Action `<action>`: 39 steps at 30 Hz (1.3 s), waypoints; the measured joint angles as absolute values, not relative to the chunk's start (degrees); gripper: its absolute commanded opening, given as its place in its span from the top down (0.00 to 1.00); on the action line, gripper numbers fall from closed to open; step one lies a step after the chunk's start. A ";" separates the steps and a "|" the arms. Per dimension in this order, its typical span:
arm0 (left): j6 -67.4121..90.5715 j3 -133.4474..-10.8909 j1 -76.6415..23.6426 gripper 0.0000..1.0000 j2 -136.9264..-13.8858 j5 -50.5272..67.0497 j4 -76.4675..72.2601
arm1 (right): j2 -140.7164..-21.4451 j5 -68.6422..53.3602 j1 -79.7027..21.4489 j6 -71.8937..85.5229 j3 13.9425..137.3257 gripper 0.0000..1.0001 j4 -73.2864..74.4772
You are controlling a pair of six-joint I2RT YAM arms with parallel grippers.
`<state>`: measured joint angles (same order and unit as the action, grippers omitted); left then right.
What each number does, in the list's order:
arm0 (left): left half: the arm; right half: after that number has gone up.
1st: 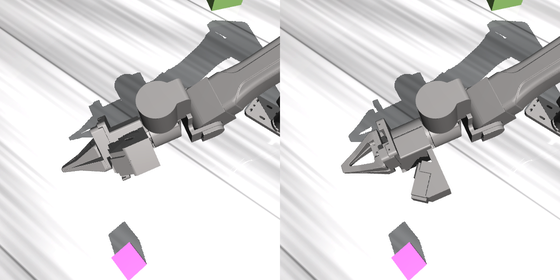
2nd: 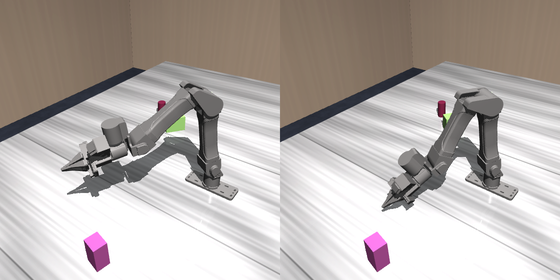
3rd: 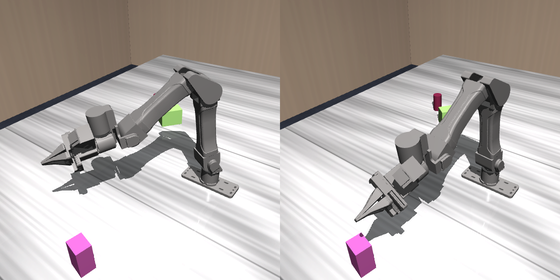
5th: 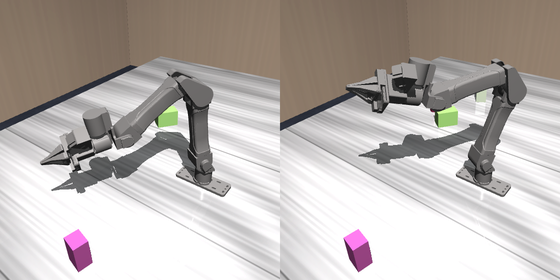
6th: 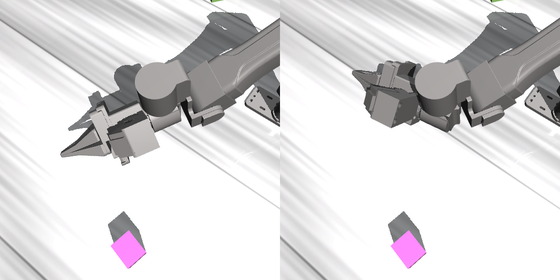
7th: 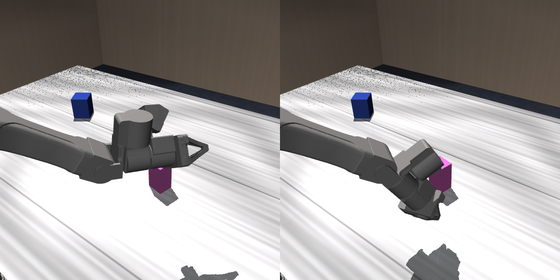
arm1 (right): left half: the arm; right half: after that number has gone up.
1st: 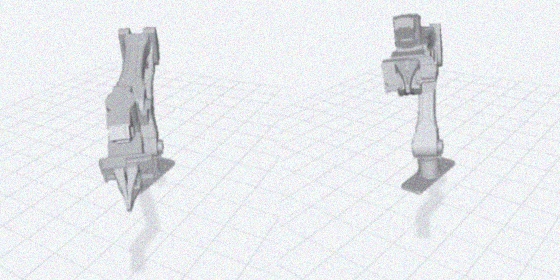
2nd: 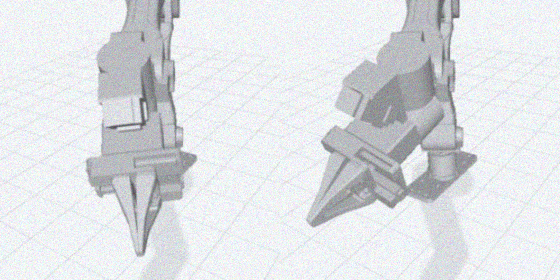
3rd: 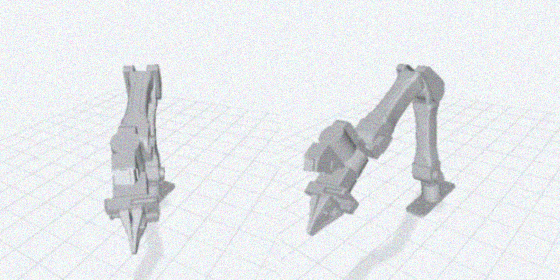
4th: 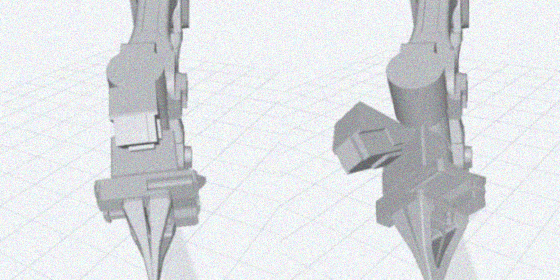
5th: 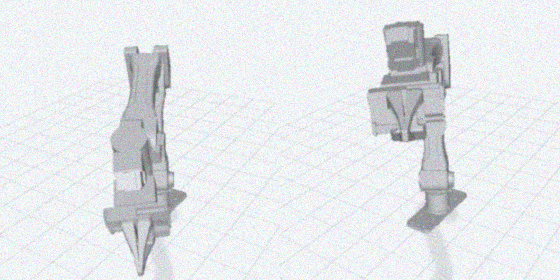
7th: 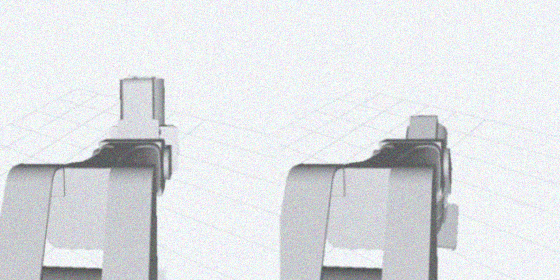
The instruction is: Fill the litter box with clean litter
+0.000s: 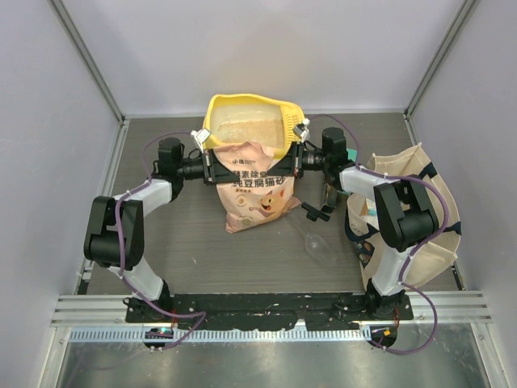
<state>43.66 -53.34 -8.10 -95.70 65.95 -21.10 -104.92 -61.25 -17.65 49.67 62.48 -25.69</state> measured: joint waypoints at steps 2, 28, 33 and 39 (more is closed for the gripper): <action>43.13 -52.95 -8.08 1.00 -95.70 65.76 -21.06 | -104.92 -61.25 -17.56 49.63 62.48 0.99 -25.67; 66.70 -58.22 -6.59 0.96 -103.07 75.85 -17.50 | -108.40 -63.02 -16.53 61.32 68.66 0.99 -13.23; 68.86 -59.07 -6.15 0.68 -103.15 75.66 -12.62 | -108.44 -63.05 -16.38 60.80 68.79 0.99 -10.46; 61.65 -61.08 -4.08 0.44 -99.29 73.36 -4.10 | -108.79 -63.16 -15.99 60.16 69.36 0.99 -8.93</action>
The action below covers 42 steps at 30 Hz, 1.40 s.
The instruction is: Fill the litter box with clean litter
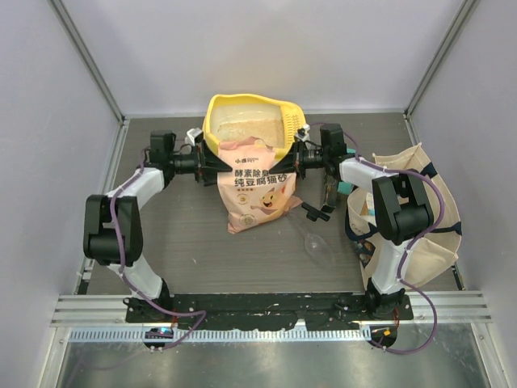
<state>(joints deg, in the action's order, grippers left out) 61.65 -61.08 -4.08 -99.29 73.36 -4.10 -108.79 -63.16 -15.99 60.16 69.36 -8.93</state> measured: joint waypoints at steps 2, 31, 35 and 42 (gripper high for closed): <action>52.97 -62.54 -3.55 0.41 -96.27 71.96 2.63 | -108.81 -63.13 -16.01 59.90 69.69 0.99 -8.56; -61.80 -70.02 -25.12 0.13 -87.13 39.38 31.94 | -109.06 -63.35 -15.99 59.88 69.89 0.99 -8.60; -60.64 -71.20 -25.12 0.15 -88.25 39.24 32.01 | -109.06 -63.31 -15.97 59.88 69.89 0.99 -8.75; -53.98 -71.33 -25.12 0.16 -88.73 38.39 30.72 | -109.06 -63.33 -15.99 59.86 69.89 0.99 -8.93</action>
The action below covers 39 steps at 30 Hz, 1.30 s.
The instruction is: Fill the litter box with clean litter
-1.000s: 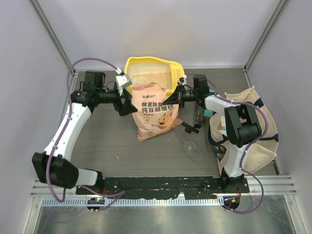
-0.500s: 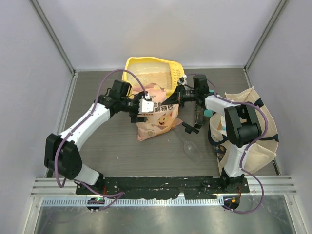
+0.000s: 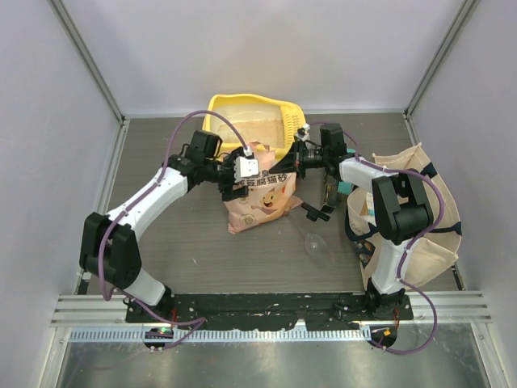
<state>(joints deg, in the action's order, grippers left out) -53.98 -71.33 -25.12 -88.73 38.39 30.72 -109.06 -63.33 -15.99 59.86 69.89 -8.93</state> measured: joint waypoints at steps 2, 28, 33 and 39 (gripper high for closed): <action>-51.07 -70.35 -25.17 0.15 -88.66 38.04 28.25 | -109.06 -63.29 -15.99 59.83 69.89 0.98 -8.95; 16.71 -62.70 -11.90 0.00 -78.13 28.18 4.43 | -109.30 -63.37 -15.35 59.70 70.28 0.99 -8.97; 28.40 -56.58 -11.53 0.00 -80.68 35.75 -3.11 | -109.67 -63.37 -15.29 59.66 70.74 0.99 -8.93; 40.64 -54.39 -12.27 0.03 -90.35 42.17 -15.27 | -109.67 -63.42 -15.29 59.02 70.85 0.99 -8.47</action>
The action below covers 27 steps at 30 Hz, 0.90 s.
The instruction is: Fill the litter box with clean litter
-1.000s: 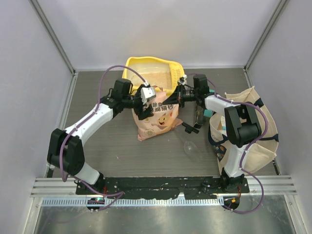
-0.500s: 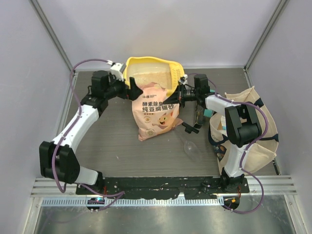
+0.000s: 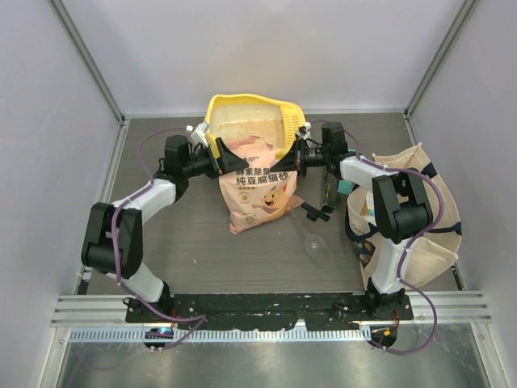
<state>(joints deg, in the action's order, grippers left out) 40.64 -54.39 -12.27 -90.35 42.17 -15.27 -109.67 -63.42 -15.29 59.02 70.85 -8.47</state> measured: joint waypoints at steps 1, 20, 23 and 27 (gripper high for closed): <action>42.48 -54.39 -12.40 0.05 -91.77 42.78 -17.30 | -109.67 -63.42 -15.29 58.89 70.89 0.99 -8.43; 50.13 -55.86 -13.76 0.46 -98.06 53.43 -24.86 | -109.67 -63.44 -15.29 58.17 71.13 0.98 -7.64; 48.69 -57.25 -14.52 0.56 -98.63 53.60 -22.11 | -109.67 -63.48 -15.27 58.13 71.13 0.99 -7.64; 47.57 -58.54 -14.76 0.74 -98.85 54.13 -19.90 | -109.67 -63.59 -15.14 57.91 71.13 0.99 -7.62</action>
